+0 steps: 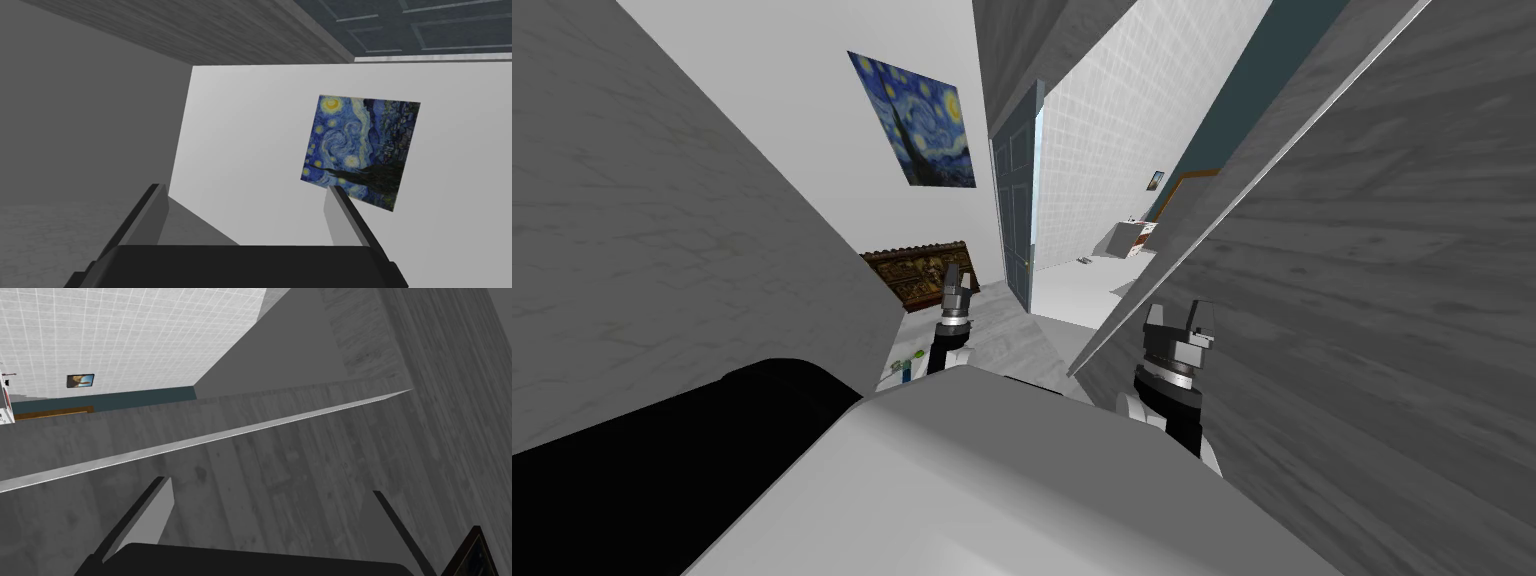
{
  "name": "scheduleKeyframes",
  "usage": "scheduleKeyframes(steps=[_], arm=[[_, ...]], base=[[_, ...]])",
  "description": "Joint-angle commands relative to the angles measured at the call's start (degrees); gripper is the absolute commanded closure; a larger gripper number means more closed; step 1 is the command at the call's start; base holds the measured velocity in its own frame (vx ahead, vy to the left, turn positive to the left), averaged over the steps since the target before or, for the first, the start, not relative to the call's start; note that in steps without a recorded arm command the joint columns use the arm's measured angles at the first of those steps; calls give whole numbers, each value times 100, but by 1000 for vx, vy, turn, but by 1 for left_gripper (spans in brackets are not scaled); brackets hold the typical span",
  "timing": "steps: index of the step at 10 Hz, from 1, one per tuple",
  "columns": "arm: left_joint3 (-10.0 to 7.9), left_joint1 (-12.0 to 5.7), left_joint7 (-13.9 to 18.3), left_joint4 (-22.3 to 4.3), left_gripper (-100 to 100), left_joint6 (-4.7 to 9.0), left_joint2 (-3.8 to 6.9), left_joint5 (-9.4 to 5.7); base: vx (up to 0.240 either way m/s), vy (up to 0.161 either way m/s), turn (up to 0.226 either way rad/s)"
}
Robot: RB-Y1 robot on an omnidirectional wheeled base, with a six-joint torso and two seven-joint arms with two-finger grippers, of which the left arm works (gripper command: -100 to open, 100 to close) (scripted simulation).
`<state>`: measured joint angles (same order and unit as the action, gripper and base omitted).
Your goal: Push the door open
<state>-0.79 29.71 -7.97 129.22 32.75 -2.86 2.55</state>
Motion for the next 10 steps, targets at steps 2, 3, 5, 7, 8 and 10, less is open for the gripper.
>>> scheduleKeyframes(steps=[2, 3, 5, 7, 8, 10], arm=[[81, -107, 69, -252, -100, 40, 109, 26], [135, -178, 114, -419, -100, 67, 174, 43], [206, -271, 174, -637, -100, 102, 245, 65], [283, -374, 239, -877, -100, 141, 320, 89], [345, -455, 291, -1067, -100, 171, 370, 108], [410, -540, 345, -1268, -100, 204, 419, 129]], base=[[103, 39, -20], [146, 55, -34], [152, 83, -22], [126, 74, -21], [121, 73, -32], [123, 65, -20]])
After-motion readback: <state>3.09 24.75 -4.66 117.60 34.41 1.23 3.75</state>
